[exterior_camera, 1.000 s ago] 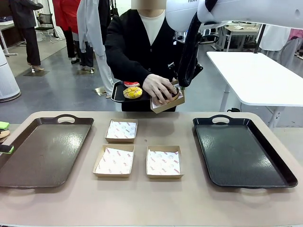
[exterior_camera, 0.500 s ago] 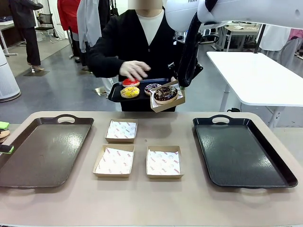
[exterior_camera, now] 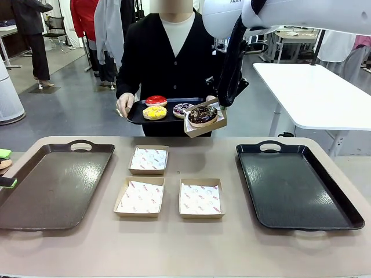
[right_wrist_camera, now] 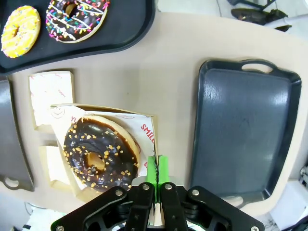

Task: Individually package the donuts and arrange them on the tray.
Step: Place the picked Paper togo box on the Handle tray while simultaneously picking up another Paper togo box from the table with the other hand.

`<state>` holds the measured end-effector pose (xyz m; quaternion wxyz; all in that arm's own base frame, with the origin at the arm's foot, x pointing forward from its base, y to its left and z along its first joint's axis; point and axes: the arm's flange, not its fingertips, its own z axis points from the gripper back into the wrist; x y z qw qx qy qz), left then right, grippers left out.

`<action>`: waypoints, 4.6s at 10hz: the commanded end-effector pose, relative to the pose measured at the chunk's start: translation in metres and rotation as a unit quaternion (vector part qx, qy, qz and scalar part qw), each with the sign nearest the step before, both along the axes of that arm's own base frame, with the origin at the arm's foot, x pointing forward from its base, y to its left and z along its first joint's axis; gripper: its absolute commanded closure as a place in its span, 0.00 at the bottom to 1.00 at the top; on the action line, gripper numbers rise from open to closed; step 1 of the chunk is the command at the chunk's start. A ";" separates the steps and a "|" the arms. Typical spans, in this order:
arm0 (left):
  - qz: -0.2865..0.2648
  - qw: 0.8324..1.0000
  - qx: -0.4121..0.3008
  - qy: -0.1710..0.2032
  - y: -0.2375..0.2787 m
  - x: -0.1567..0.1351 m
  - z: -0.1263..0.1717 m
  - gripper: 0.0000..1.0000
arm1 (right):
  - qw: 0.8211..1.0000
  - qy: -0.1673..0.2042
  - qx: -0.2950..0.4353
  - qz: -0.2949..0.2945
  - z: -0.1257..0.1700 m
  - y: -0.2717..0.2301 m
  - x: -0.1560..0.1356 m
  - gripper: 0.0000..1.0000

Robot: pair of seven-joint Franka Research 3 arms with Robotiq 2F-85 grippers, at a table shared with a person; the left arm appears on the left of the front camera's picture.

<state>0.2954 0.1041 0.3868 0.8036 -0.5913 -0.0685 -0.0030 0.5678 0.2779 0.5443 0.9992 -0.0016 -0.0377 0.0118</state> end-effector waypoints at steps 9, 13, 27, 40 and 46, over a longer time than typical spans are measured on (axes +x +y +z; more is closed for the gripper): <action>-0.003 1.000 -0.003 -0.002 0.000 -0.001 0.002 0.00 | 1.000 0.001 -0.003 -0.001 -0.001 -0.003 -0.004 1.00; -0.004 0.999 0.045 0.007 -0.026 0.030 0.033 0.00 | 1.000 0.003 0.010 0.012 -0.003 -0.031 0.000 0.99; -0.025 0.863 0.501 -0.057 -0.264 0.234 0.086 0.00 | 0.997 0.020 0.064 -0.026 -0.084 -0.218 -0.018 0.99; -0.025 0.848 0.528 -0.049 -0.275 0.241 0.063 0.00 | 0.999 0.018 0.022 -0.029 -0.082 -0.216 -0.022 0.99; -0.015 0.829 0.558 0.019 -0.326 0.287 0.044 0.00 | 0.999 -0.017 -0.009 -0.042 -0.110 -0.213 -0.019 0.99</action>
